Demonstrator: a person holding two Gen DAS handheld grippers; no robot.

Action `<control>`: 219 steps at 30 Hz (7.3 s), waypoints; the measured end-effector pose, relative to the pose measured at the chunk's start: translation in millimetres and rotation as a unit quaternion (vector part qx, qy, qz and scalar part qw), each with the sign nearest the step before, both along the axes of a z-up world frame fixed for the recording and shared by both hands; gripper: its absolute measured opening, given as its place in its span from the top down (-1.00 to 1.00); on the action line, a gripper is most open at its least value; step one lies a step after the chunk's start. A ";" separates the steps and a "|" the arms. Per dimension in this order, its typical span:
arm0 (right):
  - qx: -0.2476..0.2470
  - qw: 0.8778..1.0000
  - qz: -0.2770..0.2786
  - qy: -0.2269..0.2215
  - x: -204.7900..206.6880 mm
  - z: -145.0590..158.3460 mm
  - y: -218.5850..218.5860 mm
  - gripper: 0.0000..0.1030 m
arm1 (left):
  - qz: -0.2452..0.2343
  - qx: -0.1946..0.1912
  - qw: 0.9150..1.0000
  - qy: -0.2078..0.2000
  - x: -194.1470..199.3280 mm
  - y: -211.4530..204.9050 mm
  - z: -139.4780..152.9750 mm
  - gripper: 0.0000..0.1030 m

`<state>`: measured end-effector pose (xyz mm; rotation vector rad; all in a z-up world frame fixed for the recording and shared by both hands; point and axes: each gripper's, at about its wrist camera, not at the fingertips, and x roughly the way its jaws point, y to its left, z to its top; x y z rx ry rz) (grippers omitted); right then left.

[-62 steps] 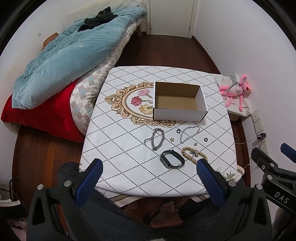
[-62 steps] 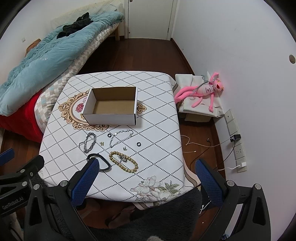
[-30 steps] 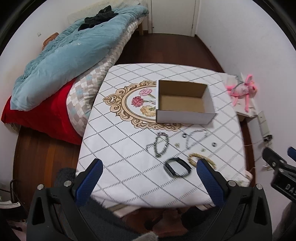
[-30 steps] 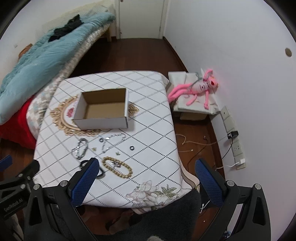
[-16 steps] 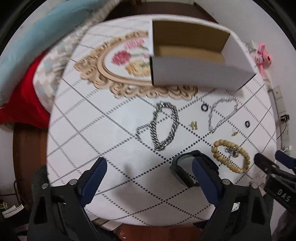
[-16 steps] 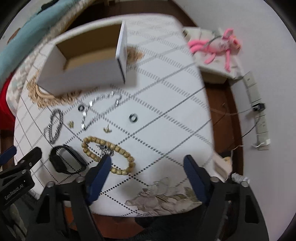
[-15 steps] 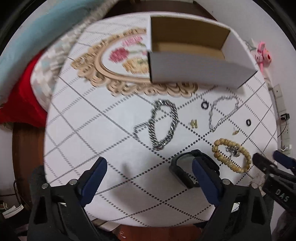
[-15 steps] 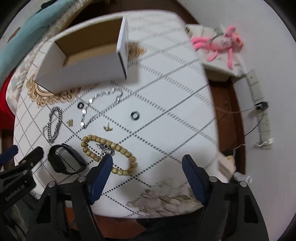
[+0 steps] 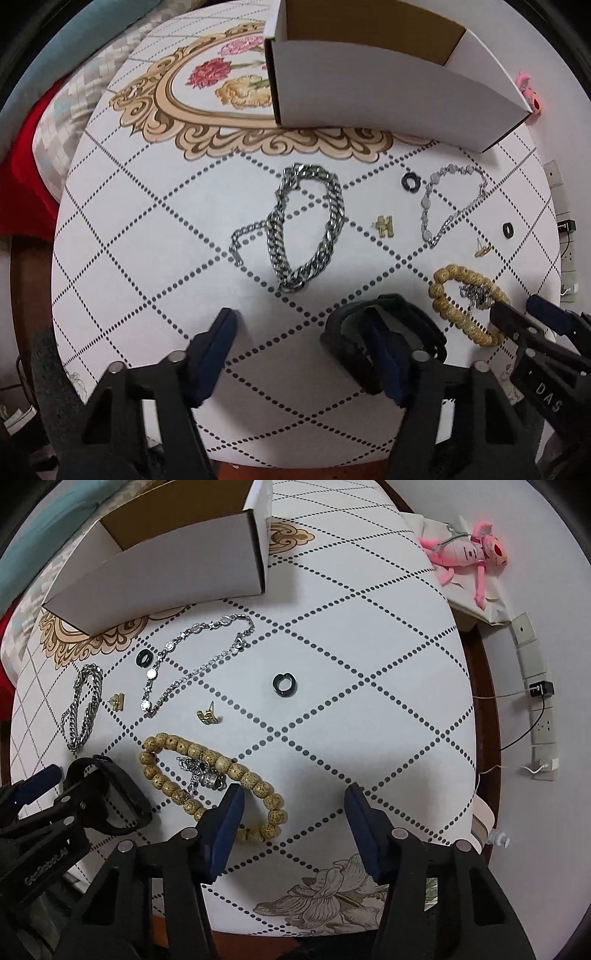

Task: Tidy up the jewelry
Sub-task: 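Grasp the black watch band with the left gripper while the right gripper grasps the wooden bead bracelet, then carry the black band with the left gripper into the box while the right gripper drops the bead bracelet in, then withdraw both open grippers from the box back over the table, then grasp the thick silver link chain with the left gripper and lift it, then grasp a black ring with the right gripper while the left gripper holds the silver chain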

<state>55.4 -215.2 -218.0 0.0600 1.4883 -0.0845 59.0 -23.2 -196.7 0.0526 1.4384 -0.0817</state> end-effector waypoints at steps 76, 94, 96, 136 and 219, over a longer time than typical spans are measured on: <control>0.170 0.978 0.014 -0.117 183.4 118.3 1.5 -0.06 | 0.008 -0.076 0.992 -0.100 173.0 5.7 114.3 -0.79; -0.012 0.992 0.022 -0.125 145.2 89.1 17.1 -0.95 | 0.025 0.003 0.989 -0.147 131.7 16.5 91.7 -1.00; -0.012 0.991 0.017 -0.131 141.8 94.0 16.2 -0.95 | 0.026 0.004 0.987 -0.156 126.2 16.6 98.1 -1.00; 0.018 0.985 -0.053 -0.163 27.6 128.1 -7.0 -0.80 | 0.047 0.029 0.987 -0.152 36.4 42.9 93.8 -1.00; 0.054 0.990 0.068 -0.110 26.8 23.5 68.7 0.40 | 0.001 -0.117 0.985 -0.126 40.3 40.7 79.1 0.95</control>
